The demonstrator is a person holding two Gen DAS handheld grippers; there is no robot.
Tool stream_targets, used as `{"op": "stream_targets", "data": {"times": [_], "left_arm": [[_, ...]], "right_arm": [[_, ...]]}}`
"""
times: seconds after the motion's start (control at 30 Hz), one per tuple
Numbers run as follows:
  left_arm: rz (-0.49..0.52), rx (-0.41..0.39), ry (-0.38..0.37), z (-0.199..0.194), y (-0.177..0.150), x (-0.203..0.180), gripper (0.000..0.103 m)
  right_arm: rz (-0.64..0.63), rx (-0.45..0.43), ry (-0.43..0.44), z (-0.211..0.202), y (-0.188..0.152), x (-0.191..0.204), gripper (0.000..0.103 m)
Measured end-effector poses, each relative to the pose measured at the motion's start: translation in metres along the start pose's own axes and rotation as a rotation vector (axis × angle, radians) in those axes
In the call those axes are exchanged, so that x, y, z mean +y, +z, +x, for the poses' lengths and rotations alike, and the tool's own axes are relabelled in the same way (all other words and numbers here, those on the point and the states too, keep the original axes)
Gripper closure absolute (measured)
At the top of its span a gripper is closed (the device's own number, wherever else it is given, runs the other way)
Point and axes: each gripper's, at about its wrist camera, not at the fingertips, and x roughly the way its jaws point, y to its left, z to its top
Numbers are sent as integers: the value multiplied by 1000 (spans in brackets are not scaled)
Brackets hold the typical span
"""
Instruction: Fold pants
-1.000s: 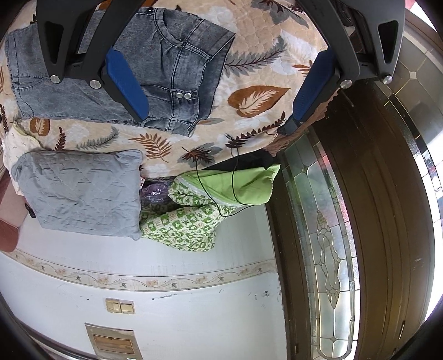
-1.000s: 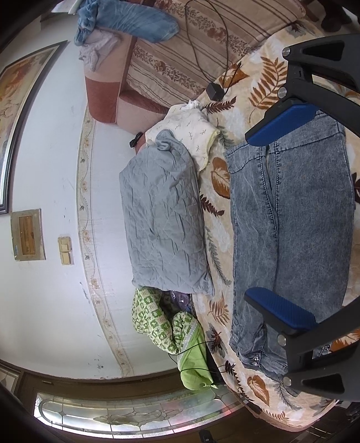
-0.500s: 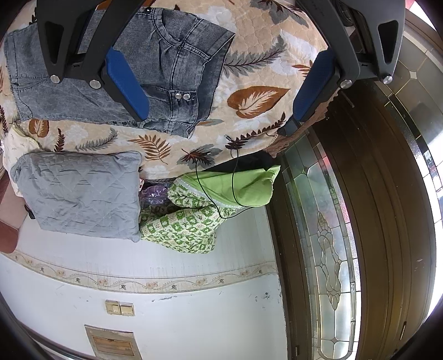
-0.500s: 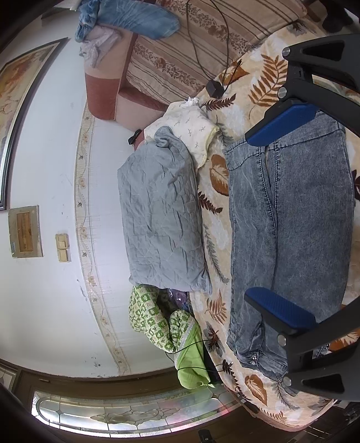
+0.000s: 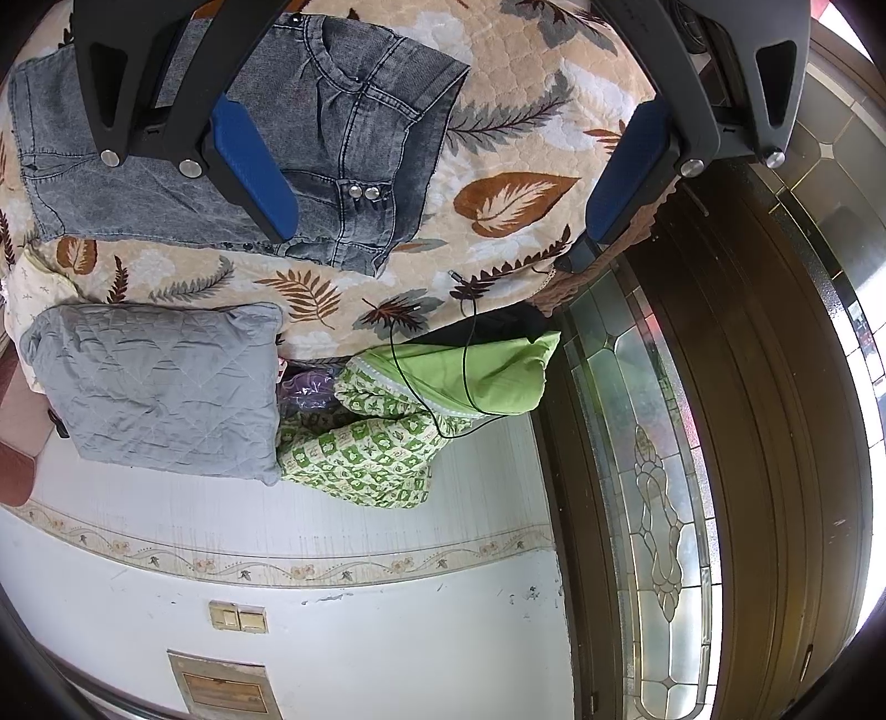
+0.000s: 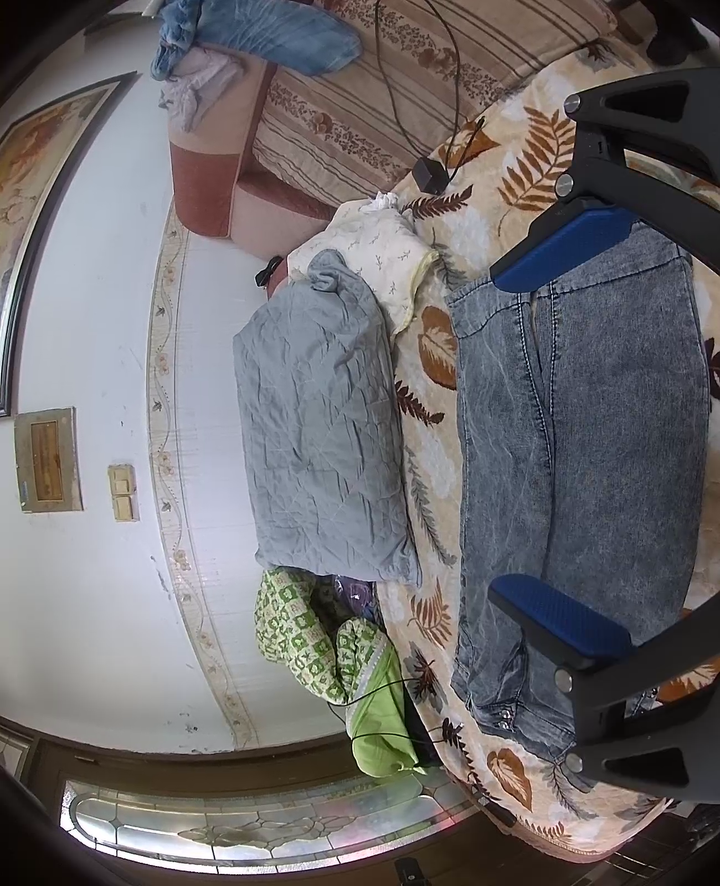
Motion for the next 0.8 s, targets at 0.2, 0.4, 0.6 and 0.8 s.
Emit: {"op": "stream_targets", "data": {"times": [0.2, 0.4, 0.6, 0.8], "left_arm": [[-4, 0, 1, 2, 0, 2, 0], [-3, 5, 3, 3, -1, 4, 0], [-3, 7, 6, 3, -1, 5, 0], [5, 21, 9, 8, -3, 5, 0]], "right_arm": [[-3, 2, 2, 0, 1, 1, 0], [-3, 3, -1, 1, 1, 3, 0], [-4, 3, -1, 1, 1, 2, 0], [-8, 10, -2, 3, 0, 1, 0]]}}
